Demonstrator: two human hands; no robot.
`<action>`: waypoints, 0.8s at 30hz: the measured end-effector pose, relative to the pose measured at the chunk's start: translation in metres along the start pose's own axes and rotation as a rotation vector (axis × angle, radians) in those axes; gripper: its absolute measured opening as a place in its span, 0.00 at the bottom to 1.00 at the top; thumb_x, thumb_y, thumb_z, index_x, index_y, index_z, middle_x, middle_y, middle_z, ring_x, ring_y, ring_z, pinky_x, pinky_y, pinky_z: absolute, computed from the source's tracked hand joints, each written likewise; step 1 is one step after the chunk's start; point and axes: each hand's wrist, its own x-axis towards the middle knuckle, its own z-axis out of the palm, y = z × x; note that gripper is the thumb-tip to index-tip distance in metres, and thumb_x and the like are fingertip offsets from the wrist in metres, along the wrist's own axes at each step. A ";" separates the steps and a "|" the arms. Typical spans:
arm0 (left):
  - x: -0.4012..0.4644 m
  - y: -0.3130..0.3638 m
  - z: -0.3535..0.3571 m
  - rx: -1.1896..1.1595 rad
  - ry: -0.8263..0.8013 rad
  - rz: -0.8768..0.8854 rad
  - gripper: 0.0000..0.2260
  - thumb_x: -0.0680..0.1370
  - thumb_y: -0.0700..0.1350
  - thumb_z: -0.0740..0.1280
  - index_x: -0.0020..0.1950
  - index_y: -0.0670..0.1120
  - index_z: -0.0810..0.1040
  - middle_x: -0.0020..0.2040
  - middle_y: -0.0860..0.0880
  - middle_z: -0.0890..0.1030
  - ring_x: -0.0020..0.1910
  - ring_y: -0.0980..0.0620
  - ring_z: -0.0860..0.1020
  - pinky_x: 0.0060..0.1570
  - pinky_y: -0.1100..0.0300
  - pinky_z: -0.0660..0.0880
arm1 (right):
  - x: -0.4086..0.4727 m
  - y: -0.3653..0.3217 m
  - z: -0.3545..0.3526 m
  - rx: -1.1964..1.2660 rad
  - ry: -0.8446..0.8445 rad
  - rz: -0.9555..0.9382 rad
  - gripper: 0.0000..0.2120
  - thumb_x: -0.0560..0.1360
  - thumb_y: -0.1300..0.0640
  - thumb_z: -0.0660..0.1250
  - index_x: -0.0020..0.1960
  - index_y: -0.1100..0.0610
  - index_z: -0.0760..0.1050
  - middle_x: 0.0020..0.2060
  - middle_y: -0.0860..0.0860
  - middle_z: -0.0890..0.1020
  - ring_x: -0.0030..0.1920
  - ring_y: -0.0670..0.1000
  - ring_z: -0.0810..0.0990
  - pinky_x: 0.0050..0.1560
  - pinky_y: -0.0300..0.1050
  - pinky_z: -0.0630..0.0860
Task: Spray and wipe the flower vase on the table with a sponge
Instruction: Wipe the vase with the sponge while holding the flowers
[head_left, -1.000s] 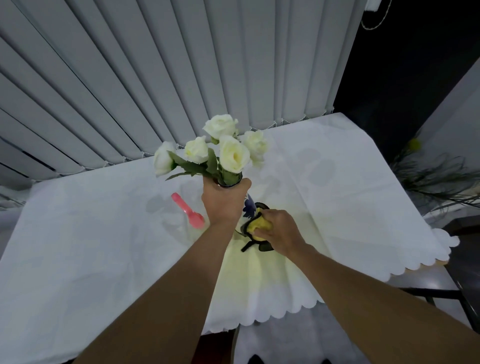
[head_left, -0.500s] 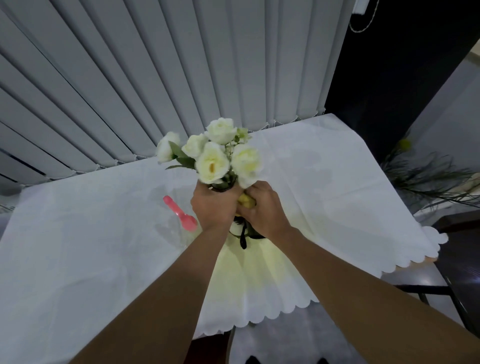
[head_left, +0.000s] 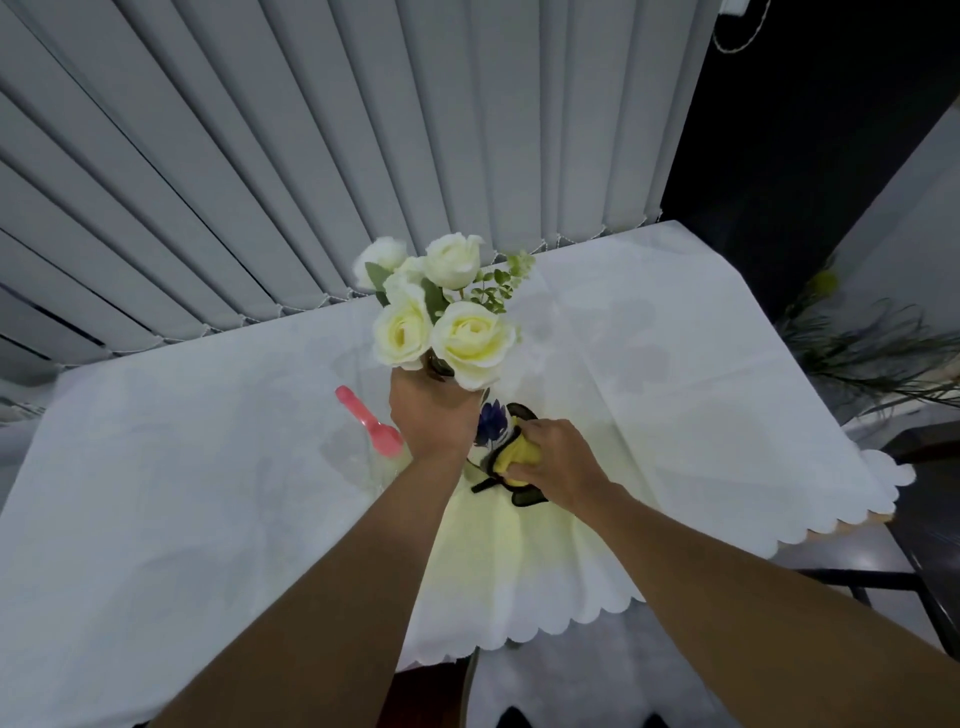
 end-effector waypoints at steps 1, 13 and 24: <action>-0.002 0.002 -0.001 0.007 0.009 -0.006 0.15 0.68 0.49 0.78 0.49 0.45 0.80 0.39 0.55 0.79 0.43 0.50 0.79 0.43 0.61 0.70 | -0.001 0.001 0.001 -0.002 0.002 0.011 0.18 0.63 0.50 0.74 0.47 0.61 0.80 0.36 0.52 0.80 0.37 0.52 0.76 0.37 0.49 0.74; -0.015 0.014 0.003 -0.388 -0.079 -0.252 0.14 0.71 0.31 0.72 0.40 0.48 0.74 0.36 0.53 0.76 0.35 0.56 0.76 0.31 0.72 0.73 | 0.019 -0.056 -0.033 0.194 0.215 -0.191 0.22 0.70 0.54 0.77 0.63 0.56 0.79 0.59 0.49 0.79 0.57 0.45 0.76 0.57 0.34 0.73; -0.009 0.002 -0.003 -0.221 -0.028 -0.159 0.15 0.70 0.37 0.76 0.37 0.53 0.73 0.33 0.55 0.76 0.34 0.56 0.76 0.29 0.77 0.68 | 0.007 -0.021 -0.009 0.099 0.058 -0.116 0.19 0.62 0.50 0.77 0.51 0.53 0.80 0.40 0.46 0.83 0.40 0.47 0.80 0.41 0.41 0.75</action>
